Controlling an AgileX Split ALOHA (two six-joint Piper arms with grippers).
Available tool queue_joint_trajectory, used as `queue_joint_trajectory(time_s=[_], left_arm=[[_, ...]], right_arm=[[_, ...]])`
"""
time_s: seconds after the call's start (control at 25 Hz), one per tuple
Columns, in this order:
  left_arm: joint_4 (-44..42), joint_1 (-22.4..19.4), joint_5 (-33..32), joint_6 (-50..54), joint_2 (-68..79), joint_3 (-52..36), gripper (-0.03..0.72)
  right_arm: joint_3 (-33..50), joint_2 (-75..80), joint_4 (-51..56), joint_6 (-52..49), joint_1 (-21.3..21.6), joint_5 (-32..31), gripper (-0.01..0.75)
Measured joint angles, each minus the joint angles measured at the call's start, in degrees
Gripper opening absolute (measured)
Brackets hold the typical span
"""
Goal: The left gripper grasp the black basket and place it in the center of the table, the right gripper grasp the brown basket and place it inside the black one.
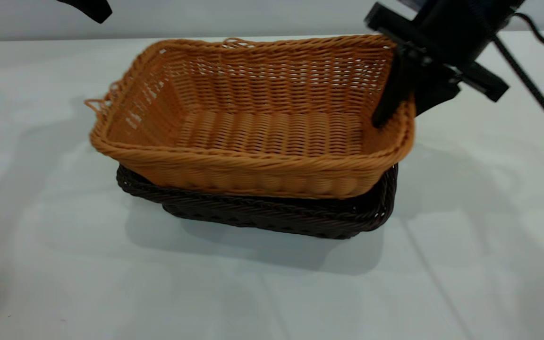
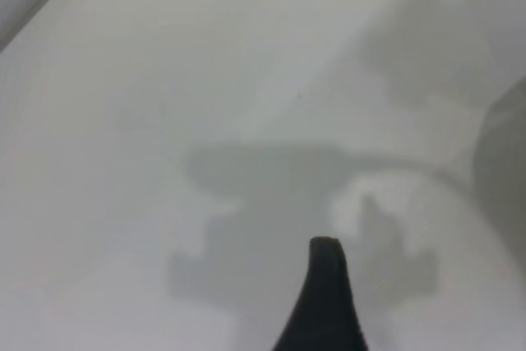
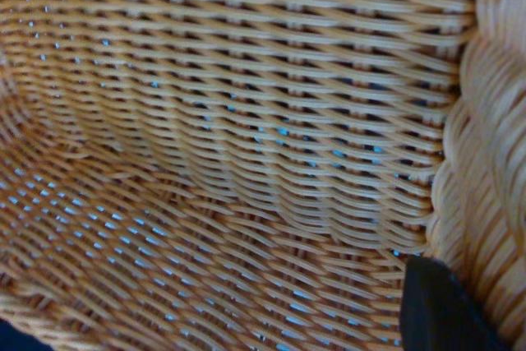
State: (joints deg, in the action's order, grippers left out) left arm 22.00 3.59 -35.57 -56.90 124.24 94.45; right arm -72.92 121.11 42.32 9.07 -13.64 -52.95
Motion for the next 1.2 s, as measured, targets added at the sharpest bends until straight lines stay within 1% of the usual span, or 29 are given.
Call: queue_joint_trajectory(time_s=[0.24, 0.36, 0.44, 0.6, 0.64, 0.72, 0.84, 0.92, 1.04, 1.2], left_arm=[[0.0, 0.0, -0.02, -0.11, 0.0, 0.0, 0.547], [0.0, 0.0, -0.02, -0.11, 0.0, 0.0, 0.547], [0.0, 0.0, -0.02, -0.15, 0.0, 0.0, 0.547], [0.0, 0.0, -0.02, -0.15, 0.0, 0.0, 0.547], [0.0, 0.0, -0.02, -0.15, 0.0, 0.0, 0.547], [0.0, 0.0, -0.07, -0.15, 0.0, 0.0, 0.547], [0.0, 0.0, -0.13, -0.17, -0.13, 0.0, 0.548], [0.0, 0.0, -0.54, 0.18, -0.89, 0.0, 0.548], [-0.05, 0.0, -1.75, 2.84, -3.91, 0.0, 0.548], [-1.06, 0.0, -4.58, 7.76, -11.61, 0.0, 0.548]], right_arm=[[0.0, 1.22, -1.62, -1.96, -0.01, 4.65, 0.074], [0.0, 2.07, -3.44, -2.45, -0.01, 5.72, 0.104], [0.0, 2.56, -5.93, -2.52, 0.03, 6.83, 0.156], [-0.11, 2.68, -9.82, -2.52, 0.91, 8.71, 0.316], [-0.18, 2.68, -10.23, -2.52, 1.32, 8.71, 0.368], [-0.65, 2.68, -11.18, -2.33, 2.14, 8.61, 0.442], [-3.63, 2.31, -13.26, -0.3, 3.03, 5.39, 0.555], [-7.18, 1.37, -14.76, 0.84, 3.25, 1.25, 0.591], [-12.58, -1.1, -17.01, 1.14, 3.25, -3.79, 0.599], [-18.75, -7.02, -18.17, 1.14, 3.3, -7.34, 0.591]])
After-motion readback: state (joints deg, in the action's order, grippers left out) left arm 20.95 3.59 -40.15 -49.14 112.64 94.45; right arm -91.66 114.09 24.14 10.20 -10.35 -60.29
